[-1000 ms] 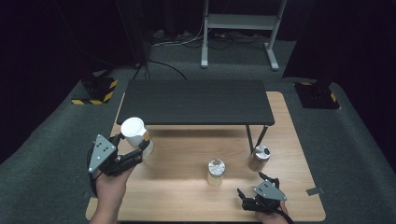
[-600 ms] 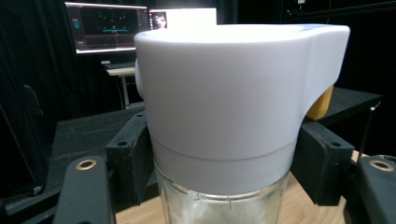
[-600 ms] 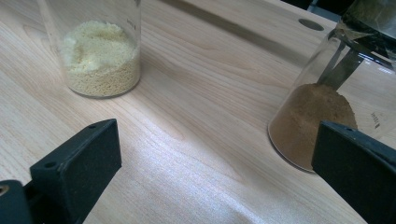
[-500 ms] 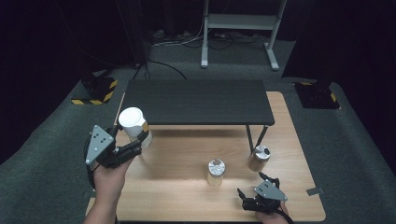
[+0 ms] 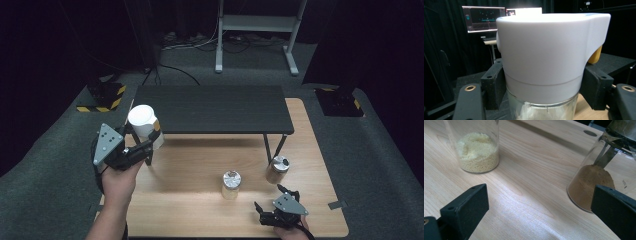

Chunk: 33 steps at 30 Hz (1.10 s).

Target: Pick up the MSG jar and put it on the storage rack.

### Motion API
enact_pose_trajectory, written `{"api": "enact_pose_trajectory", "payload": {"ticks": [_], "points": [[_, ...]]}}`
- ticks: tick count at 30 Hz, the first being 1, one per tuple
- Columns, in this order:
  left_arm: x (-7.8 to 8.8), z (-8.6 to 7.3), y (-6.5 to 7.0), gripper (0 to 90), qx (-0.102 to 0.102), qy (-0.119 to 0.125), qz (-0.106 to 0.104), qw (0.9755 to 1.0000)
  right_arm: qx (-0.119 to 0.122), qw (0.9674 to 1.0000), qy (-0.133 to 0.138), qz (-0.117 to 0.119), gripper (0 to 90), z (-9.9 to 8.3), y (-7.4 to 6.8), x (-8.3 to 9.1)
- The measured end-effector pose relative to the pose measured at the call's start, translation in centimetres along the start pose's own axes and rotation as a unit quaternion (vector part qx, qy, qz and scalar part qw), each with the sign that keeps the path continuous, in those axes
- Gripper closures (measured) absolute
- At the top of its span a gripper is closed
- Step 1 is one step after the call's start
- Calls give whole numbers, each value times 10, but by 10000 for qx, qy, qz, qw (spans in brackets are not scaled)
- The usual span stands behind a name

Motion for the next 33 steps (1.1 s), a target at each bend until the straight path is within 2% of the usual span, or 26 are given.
{"api": "enact_pose_trajectory", "payload": {"ticks": [13,33], "points": [[-17,10,-1,306,10,58,59,10000,5,10000,9,8,6,0,0,0],[-41,9,-5,305,45,101,190,9998,4,10000,23,35,6,0,0,0]]}}
Point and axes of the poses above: each handheld gripper's, and its own axes: x roughly backward along the jaws, z roughly out of its top, y roughly to its right, the point moved 7 cm from there along -x, roughly forward along the jaws, and after that the axes turned 10 degrees about z, right-handed, at the moved point
